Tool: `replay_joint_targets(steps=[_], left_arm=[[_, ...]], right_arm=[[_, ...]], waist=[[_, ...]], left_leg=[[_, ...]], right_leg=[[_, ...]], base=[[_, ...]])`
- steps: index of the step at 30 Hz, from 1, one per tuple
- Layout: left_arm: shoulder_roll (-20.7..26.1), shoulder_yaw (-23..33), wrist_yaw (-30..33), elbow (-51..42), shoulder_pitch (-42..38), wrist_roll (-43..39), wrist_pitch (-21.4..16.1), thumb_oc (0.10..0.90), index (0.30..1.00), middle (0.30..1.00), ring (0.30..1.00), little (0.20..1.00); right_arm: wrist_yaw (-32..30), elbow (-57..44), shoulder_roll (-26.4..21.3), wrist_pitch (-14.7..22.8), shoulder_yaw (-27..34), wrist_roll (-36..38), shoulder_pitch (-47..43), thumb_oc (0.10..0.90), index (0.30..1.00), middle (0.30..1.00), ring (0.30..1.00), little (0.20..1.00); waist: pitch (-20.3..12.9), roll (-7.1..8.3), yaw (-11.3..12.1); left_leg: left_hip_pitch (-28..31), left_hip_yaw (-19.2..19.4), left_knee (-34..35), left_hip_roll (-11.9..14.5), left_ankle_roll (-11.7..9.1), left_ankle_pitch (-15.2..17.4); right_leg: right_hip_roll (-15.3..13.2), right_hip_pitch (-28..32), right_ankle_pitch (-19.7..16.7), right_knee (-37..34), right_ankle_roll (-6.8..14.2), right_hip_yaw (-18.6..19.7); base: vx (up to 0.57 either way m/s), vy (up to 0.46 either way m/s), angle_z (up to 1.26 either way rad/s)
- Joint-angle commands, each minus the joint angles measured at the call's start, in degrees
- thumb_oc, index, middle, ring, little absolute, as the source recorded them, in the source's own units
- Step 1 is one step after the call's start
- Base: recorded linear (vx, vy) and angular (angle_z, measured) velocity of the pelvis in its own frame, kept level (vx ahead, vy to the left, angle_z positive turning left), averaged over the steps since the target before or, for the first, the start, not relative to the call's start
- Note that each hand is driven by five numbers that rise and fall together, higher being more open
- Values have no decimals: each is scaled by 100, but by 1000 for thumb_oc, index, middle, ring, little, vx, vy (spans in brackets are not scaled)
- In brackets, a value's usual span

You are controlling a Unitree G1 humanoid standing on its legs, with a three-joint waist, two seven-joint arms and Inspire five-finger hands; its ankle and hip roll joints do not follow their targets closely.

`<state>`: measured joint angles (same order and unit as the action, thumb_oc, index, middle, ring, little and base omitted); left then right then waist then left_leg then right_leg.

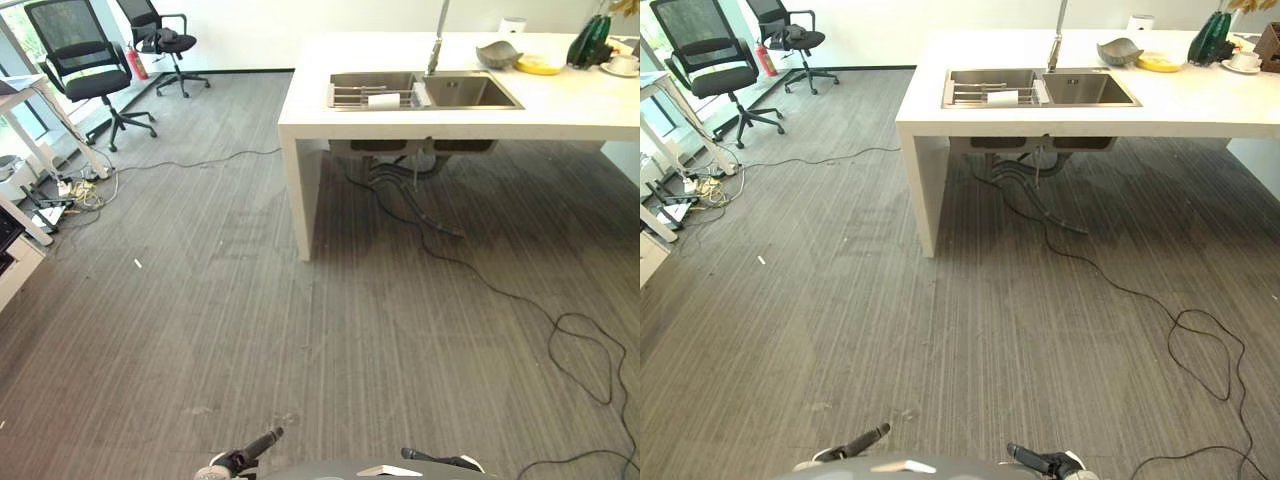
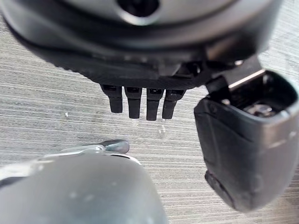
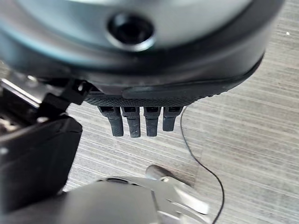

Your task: Place the dishes in the dishwasher.

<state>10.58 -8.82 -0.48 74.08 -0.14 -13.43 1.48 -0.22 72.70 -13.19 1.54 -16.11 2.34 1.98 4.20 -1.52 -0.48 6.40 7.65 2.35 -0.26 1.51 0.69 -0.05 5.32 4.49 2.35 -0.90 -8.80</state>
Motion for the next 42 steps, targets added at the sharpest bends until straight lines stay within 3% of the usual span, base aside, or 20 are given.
replay_joint_targets(steps=[1, 16, 20, 31, 42], left_arm=[[-471, -17, 63, -54, -595, -119, -228, 800, 900, 900, 900, 900], [-656, -7, 443, -101, -505, -329, -265, 800, 900, 900, 900, 900], [-845, -38, 693, -393, -384, -811, -323, 800, 900, 900, 900, 900], [-990, -326, 600, -318, -442, -877, -189, 800, 900, 900, 900, 900], [-914, -681, 841, -2122, -299, -1582, -239, 800, 900, 900, 900, 900]], right_arm=[[0, 41, -94, 126, -34, -35, -323, 800, 900, 900, 900, 900], [-351, -263, -60, 285, -45, -103, -230, 800, 900, 900, 900, 900], [-426, -501, -59, 392, 17, 109, -164, 800, 900, 900, 900, 900], [-94, -161, -113, 244, -3, 406, -309, 800, 900, 900, 900, 900], [-198, -627, -387, 249, 194, 518, -311, 800, 900, 900, 900, 900]], waist=[[202, 0, 11], [248, -16, -16], [300, -31, -32], [301, -37, -28], [471, -215, -105]], left_leg=[[156, 322, 265, 205, -551, -61], [150, 255, 265, 176, -553, -92], [117, 251, 265, 184, -563, -115], [117, 211, 265, 194, -577, -122], [46, 183, 265, 196, -615, -247]], right_leg=[[-245, 297, -294, -736, 720, -35], [-245, 326, -297, -736, 702, -62], [-253, 298, -324, -736, 705, -77], [-244, 301, -307, -736, 684, -126], [-235, 204, -311, -735, 644, -179]], base=[[0, 0, 0], [-5, 1, 2], [0, 0, 0], [0, -3, 1], [-6, -28, 3]])
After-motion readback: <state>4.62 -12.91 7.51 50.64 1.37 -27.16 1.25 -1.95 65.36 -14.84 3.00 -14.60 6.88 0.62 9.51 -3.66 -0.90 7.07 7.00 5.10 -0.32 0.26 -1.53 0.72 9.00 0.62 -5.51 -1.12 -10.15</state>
